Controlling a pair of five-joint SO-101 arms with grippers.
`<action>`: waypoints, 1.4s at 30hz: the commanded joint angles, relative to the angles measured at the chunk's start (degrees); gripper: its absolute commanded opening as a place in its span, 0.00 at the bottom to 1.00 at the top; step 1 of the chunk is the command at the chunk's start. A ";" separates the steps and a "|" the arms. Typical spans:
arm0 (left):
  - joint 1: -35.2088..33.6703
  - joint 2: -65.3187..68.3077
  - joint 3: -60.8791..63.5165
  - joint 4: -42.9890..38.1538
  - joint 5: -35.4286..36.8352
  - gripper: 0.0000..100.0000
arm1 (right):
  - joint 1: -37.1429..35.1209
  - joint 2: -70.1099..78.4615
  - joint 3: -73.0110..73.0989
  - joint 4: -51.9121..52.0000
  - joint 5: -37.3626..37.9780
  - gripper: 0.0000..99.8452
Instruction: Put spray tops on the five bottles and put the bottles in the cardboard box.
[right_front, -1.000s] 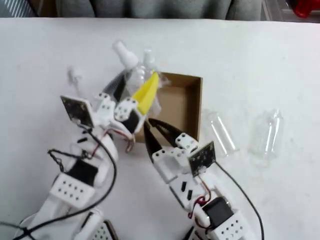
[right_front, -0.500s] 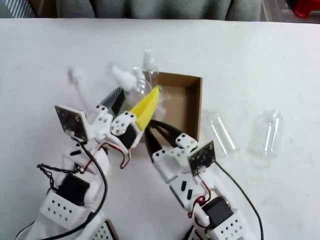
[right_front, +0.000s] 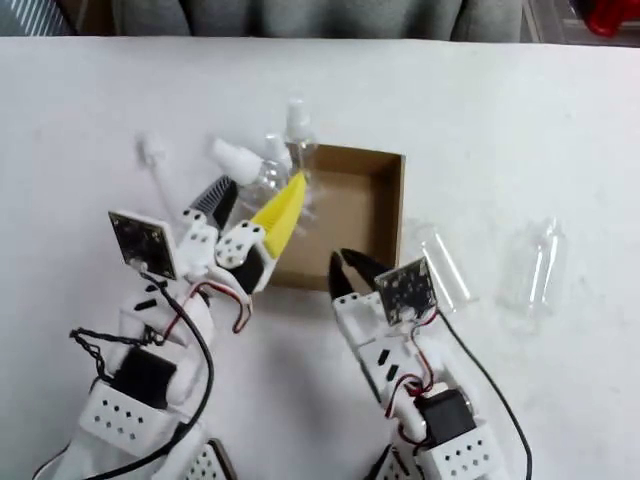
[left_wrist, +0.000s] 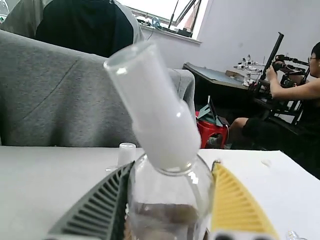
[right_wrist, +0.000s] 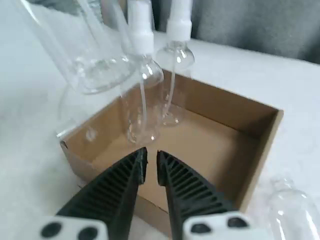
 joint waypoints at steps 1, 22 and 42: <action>-0.84 1.01 -0.88 1.32 -1.14 0.02 | 3.56 -0.75 -5.63 5.93 1.32 0.01; -2.77 12.26 2.81 -12.48 -1.14 0.02 | 33.54 -0.75 2.81 17.01 19.08 0.01; 0.04 12.53 8.88 -18.81 -7.74 0.02 | 33.45 -0.48 3.16 18.33 19.16 0.01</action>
